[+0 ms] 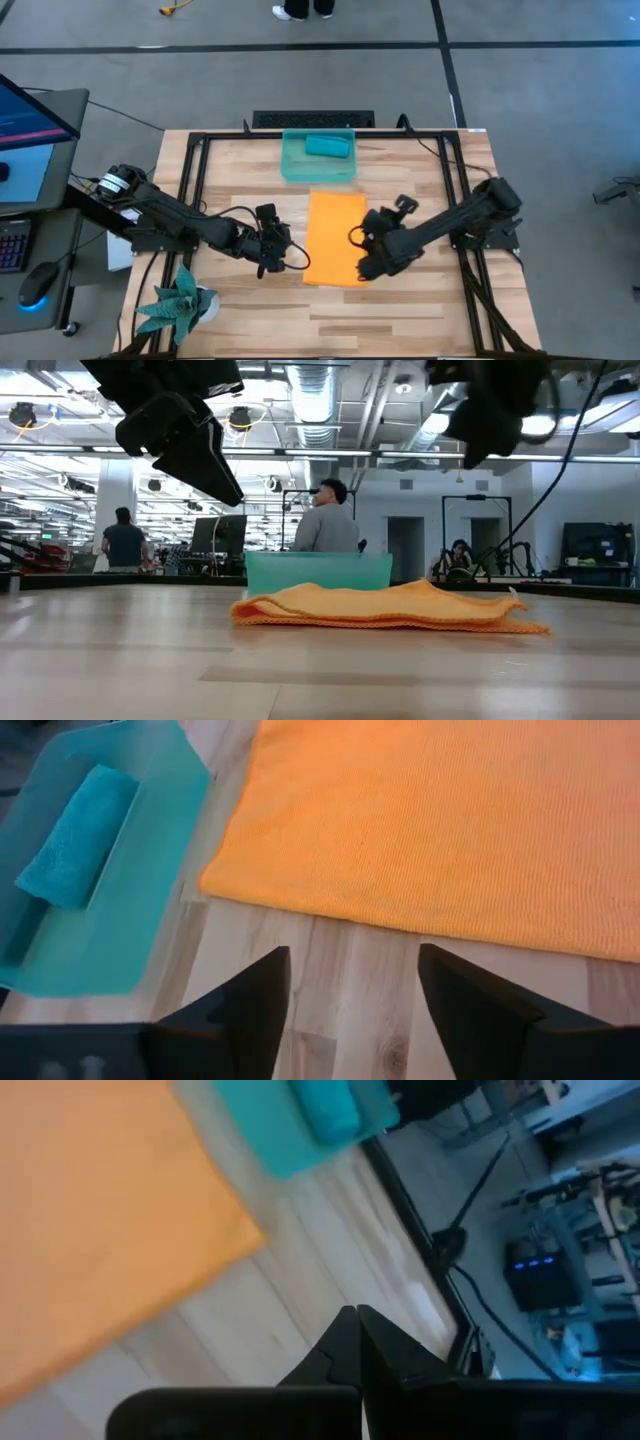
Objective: Roll microfiber towels into tight, uniform cylinder then place into a basket
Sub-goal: Roll the yellow microfiber cloth
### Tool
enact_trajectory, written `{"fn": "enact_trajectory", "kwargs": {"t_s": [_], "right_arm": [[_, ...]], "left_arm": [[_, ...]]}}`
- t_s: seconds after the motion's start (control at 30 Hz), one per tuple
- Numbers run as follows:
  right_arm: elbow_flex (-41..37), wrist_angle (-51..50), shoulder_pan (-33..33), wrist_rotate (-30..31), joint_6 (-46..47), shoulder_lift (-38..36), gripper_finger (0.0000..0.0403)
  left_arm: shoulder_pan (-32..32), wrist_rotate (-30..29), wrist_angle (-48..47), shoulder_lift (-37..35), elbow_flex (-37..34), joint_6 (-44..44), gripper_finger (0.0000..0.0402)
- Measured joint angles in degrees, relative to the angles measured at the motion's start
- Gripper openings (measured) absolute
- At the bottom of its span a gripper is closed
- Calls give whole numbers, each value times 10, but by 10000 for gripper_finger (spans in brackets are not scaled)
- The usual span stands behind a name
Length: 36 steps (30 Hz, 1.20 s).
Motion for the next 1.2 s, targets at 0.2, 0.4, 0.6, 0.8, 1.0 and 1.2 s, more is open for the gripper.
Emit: {"fn": "enact_trajectory", "kwargs": {"t_s": [0.2, 0.4, 0.6, 0.8, 1.0, 1.2], "right_arm": [[-126, 56, 45, -6, 56, -112, 15], [-194, 147, 87, -4, 49, -190, 19], [-197, 228, 100, 3, -17, -203, 20], [-200, 305, 100, -10, -154, -190, 26], [-198, 333, 86, -15, -193, -185, 26], [-198, 333, 70, -21, -194, -185, 25]], "left_arm": [[0, 3, 33, 3, 0, 47, 237], [-1, 70, 107, 47, 1, 122, 238], [-10, 165, 186, 128, 7, 194, 238], [-20, 180, 187, 176, 46, 215, 238], [-24, 237, 177, 179, 54, 207, 238], [-24, 244, 172, 218, 53, 195, 238]]}}
